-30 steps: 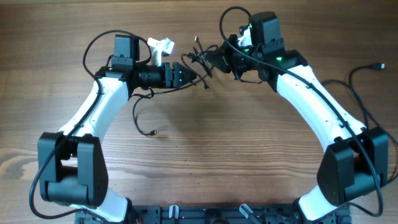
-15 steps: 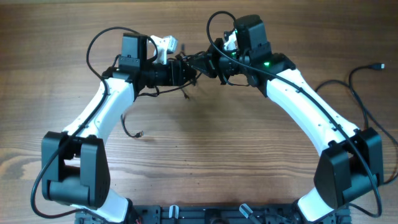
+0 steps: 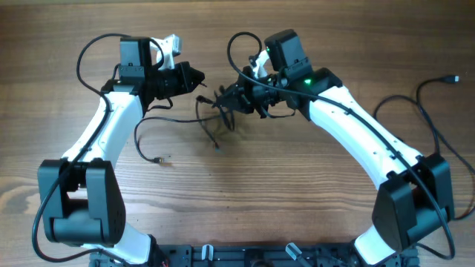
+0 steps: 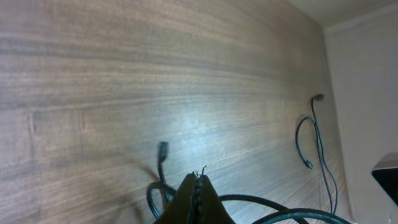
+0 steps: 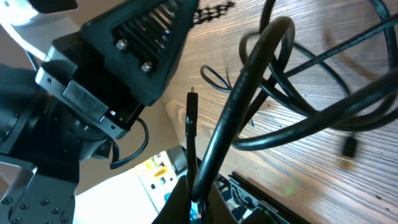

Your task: Untangle cables

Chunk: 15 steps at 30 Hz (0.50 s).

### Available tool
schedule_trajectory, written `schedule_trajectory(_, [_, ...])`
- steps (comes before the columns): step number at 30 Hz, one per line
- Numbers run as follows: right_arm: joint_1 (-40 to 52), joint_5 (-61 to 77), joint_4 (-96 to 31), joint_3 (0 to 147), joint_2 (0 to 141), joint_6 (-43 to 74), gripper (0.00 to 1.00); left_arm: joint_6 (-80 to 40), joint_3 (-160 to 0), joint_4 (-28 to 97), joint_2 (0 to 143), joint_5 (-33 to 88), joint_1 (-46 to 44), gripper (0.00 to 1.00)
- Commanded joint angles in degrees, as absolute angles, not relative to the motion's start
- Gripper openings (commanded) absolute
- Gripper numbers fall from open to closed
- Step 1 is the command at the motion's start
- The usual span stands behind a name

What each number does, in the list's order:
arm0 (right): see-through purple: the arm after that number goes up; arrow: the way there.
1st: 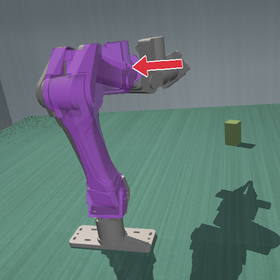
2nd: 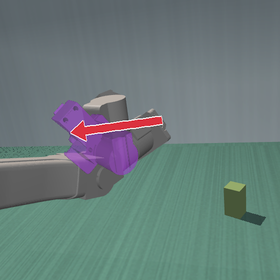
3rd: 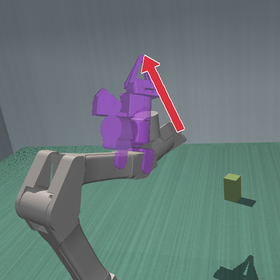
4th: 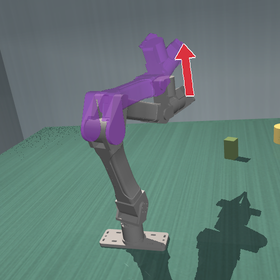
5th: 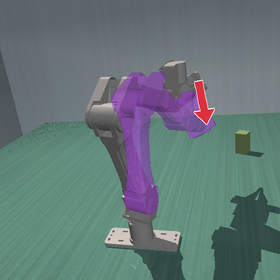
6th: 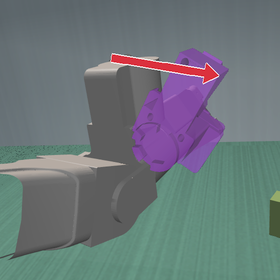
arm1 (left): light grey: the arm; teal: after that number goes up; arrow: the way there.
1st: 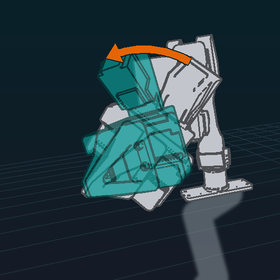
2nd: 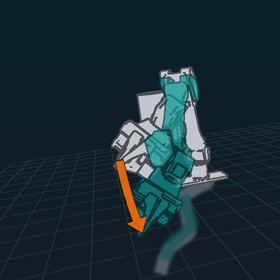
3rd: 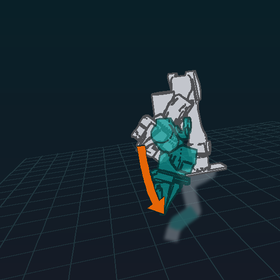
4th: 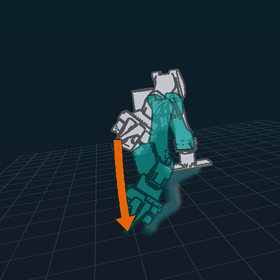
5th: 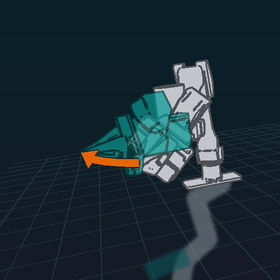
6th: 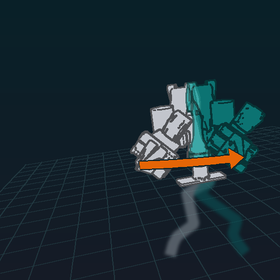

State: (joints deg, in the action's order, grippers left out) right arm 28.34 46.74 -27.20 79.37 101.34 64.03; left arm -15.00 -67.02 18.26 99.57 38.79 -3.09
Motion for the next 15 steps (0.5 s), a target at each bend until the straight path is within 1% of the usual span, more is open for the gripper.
schedule_trajectory(1, [28.42, 50.17, -24.84, 80.03, 102.15, 61.89, 0.04, -15.53, -67.37, 20.82, 100.20, 34.96, -2.98, 0.04])
schedule_trajectory(2, [28.42, 52.42, -22.92, 80.03, 102.15, 60.07, 0.04, -15.55, -67.37, 21.37, 100.20, 32.80, -2.96, 0.06])
schedule_trajectory(3, [28.49, 54.72, -21.58, 80.03, 102.15, 57.80, 0.04, -16.10, -67.37, 21.80, 100.20, 30.15, -2.92, 0.14])
schedule_trajectory(4, [28.49, 55.72, -21.63, 80.03, 102.15, 55.94, 0.04, -16.60, -67.37, 21.91, 100.20, 29.61, -2.92, 0.24])
schedule_trajectory(5, [28.49, 56.01, -22.44, 80.03, 102.15, 52.56, 0.04, -17.04, -67.37, 21.96, 100.20, 29.69, -2.92, 0.26])
schedule_trajectory(6, [28.49, 55.86, -23.27, 80.03, 102.15, 49.41, 0.04, -17.23, -67.37, 22.09, 100.20, 29.71, -2.94, 0.25])
schedule_trajectory(9, [28.49, 54.72, -24.45, 80.03, 102.15, 34.13, 0.04, -17.63, -67.37, 22.15, 100.20, 29.74, -3.16, 0.25])
schedule_trajectory(10, [28.49, 54.72, -25.74, 80.03, 102.15, 29.91, 0.04, -18.74, -67.37, 22.24, 100.20, 29.71, -3.16, 0.31])
schedule_trajectory(13, [28.49, 54.43, -27.05, 80.03, 102.17, 27.86, 0.04, -20.01, -67.37, 22.59, 100.20, 29.71, -3.16, 0.53])
schedule_trajectory(14, [28.49, 54.15, -26.70, 80.03, 102.17, 26.63, 0.04, -20.01, -67.37, 22.74, 100.20, 29.71, -3.14, 0.66])
schedule_trajectory(15, [28.49, 53.32, -26.61, 80.03, 102.17, 26.13, 0.04, -20.01, -67.37, 22.79, 100.20, 29.71, -3.14, 0.70])
